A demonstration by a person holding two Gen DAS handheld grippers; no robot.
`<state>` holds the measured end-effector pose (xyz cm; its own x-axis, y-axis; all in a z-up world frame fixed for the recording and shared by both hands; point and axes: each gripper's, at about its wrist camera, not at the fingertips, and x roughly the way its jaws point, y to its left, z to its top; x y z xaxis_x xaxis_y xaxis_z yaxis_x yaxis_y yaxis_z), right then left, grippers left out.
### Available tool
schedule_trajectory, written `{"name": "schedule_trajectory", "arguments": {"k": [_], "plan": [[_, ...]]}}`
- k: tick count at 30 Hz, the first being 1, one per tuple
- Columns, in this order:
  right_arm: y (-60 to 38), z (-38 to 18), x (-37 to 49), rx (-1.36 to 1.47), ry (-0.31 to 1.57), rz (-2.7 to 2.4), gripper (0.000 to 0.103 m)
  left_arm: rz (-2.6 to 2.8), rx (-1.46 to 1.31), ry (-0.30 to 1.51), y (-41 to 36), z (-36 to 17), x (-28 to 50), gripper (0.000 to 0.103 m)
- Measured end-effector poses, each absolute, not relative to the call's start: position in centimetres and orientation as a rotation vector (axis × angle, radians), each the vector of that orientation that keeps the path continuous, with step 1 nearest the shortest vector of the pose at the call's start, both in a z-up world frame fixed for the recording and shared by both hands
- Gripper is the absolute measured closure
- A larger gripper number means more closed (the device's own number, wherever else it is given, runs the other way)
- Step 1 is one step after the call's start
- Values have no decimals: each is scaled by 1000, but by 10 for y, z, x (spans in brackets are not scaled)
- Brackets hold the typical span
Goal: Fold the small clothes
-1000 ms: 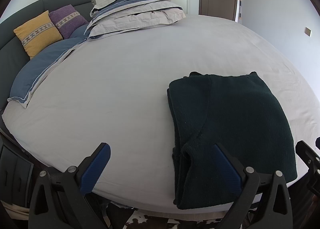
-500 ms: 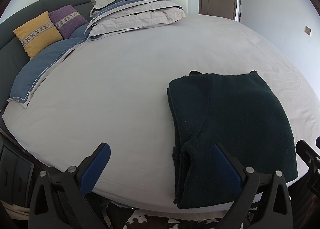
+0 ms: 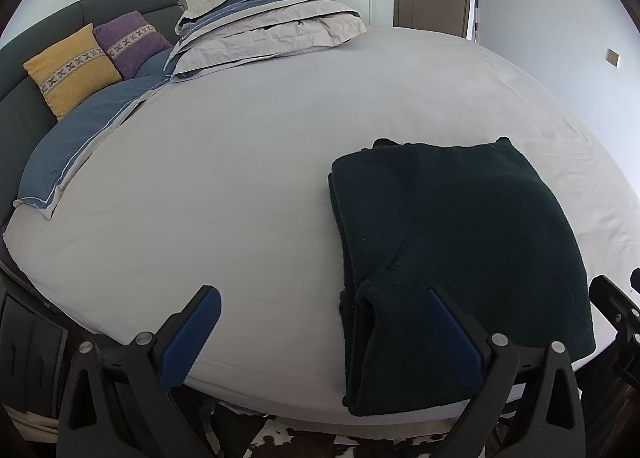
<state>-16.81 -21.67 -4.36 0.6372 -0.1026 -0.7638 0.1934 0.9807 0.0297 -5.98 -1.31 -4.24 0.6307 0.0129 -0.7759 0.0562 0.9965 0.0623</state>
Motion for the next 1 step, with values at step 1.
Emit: {"name": "schedule_trajectory", "arguments": {"k": [1], "plan": [[-217,-44,-168,113,864,-169,1,-28,83,890,-13,-42,-60,0]]}}
